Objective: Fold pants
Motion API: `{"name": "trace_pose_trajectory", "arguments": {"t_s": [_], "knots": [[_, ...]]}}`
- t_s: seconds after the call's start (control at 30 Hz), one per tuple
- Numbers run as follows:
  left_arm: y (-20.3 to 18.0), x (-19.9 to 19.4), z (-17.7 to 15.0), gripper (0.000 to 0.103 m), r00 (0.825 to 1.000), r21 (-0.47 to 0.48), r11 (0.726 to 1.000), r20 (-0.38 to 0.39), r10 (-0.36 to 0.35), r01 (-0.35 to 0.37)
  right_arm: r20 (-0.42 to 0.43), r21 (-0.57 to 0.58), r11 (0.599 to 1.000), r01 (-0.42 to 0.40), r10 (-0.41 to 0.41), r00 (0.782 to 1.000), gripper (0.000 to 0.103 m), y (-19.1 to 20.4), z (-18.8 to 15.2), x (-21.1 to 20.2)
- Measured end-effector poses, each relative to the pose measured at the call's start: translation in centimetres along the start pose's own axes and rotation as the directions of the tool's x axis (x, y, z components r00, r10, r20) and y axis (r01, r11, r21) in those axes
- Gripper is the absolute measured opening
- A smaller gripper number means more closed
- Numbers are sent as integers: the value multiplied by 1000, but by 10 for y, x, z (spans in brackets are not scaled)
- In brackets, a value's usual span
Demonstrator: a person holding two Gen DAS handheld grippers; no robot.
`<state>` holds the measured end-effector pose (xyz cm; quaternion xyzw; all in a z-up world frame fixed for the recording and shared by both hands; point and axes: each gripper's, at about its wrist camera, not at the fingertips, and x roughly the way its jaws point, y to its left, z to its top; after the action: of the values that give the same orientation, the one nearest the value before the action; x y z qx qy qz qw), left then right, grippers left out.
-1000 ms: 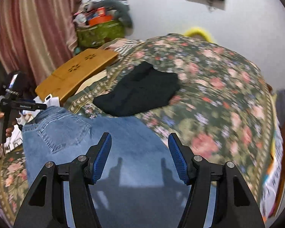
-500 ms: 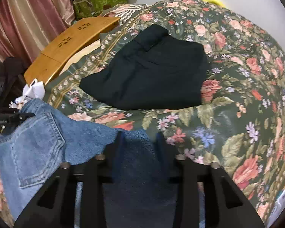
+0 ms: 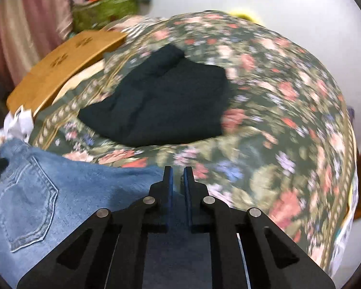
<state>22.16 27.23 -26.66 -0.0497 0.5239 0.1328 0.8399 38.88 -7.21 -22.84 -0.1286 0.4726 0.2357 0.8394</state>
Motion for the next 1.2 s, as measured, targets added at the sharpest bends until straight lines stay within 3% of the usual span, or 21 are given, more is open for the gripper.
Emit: {"name": "trace_pose_trajectory", "arguments": {"t_s": [0.07,0.1,0.17,0.2,0.27,0.33,0.4,0.53,0.67,0.73,0.9,1.07,1.2], "knots": [[8,-15,-1,52,996,17,996,30,84,-84,10,11,1000,-21,21,1000,8,-4,-9,-16],[12,-25,-3,52,996,26,997,46,74,-75,16,8,1000,-26,26,1000,8,-4,-14,-27],[16,-39,-6,53,997,26,999,58,42,-43,28,-5,999,-47,47,998,15,0,-26,-49],[15,-46,-8,55,998,31,999,62,21,-23,37,-6,998,-62,62,997,26,3,-31,-59],[9,-58,-14,69,997,52,998,72,-28,24,69,-2,996,-88,88,994,45,10,-43,-82],[1,-66,-22,78,993,61,994,71,-90,86,104,-11,995,-99,100,990,52,17,-54,-99],[-10,-68,-29,81,988,55,988,49,-149,146,117,-36,993,-116,119,986,58,27,-66,-113],[-35,-60,-39,81,979,61,977,2,-203,202,98,-62,989,-134,140,985,60,44,-90,-116],[-57,-32,-51,82,981,135,973,-71,-179,187,-29,-51,987,-150,148,989,60,55,-116,-94],[-57,-20,-58,83,973,131,968,-113,-200,214,-5,-12,988,-156,156,988,60,53,-124,-95],[-60,-20,-67,84,976,150,966,-99,-195,208,-15,32,979,-200,201,980,61,40,-122,-108],[-62,-22,-70,84,981,160,969,-87,-175,188,59,160,978,-134,126,990,64,3,-119,-105],[-59,-21,-68,90,986,155,975,-83,-148,159,-59,285,958,-28,46,997,65,-51,-131,-69]]}}
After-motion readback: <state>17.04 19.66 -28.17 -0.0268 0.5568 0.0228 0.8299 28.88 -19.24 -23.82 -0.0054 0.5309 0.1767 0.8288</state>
